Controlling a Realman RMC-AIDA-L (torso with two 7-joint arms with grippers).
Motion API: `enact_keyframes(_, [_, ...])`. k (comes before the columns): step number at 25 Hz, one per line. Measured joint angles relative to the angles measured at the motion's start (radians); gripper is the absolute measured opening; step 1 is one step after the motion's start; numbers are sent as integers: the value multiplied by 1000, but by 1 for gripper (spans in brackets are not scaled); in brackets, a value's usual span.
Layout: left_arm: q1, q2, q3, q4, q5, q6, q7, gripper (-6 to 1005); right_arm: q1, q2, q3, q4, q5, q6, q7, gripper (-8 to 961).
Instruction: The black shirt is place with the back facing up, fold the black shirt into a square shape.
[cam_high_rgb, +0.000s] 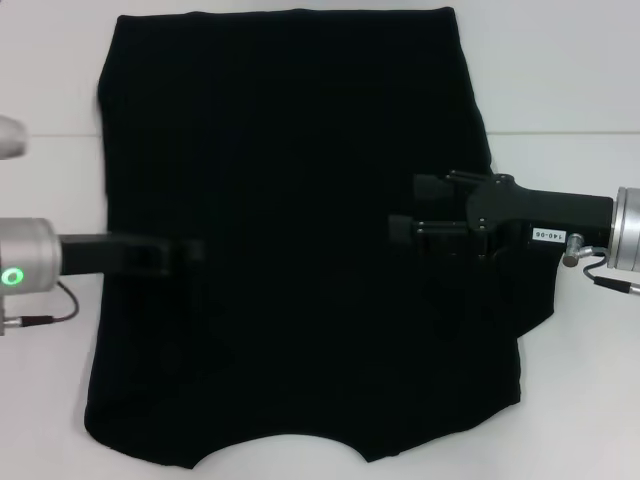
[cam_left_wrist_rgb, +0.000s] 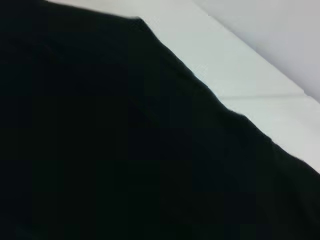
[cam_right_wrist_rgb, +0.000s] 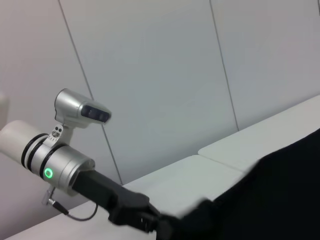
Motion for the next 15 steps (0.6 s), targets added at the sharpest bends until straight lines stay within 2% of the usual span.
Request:
enact_keyframes(4, [-8, -4, 64, -7, 9, -1, -14, 59, -5, 0, 0, 0, 0, 2, -1, 912])
enact_keyframes(13, [25, -2, 50, 13, -78, 59, -5, 91, -4, -4, 23, 0, 2, 5, -3, 912])
enact_keyframes(15, [29, -1, 35, 15, -79, 67, -3, 175, -3, -6, 30, 0, 3, 9, -1, 912])
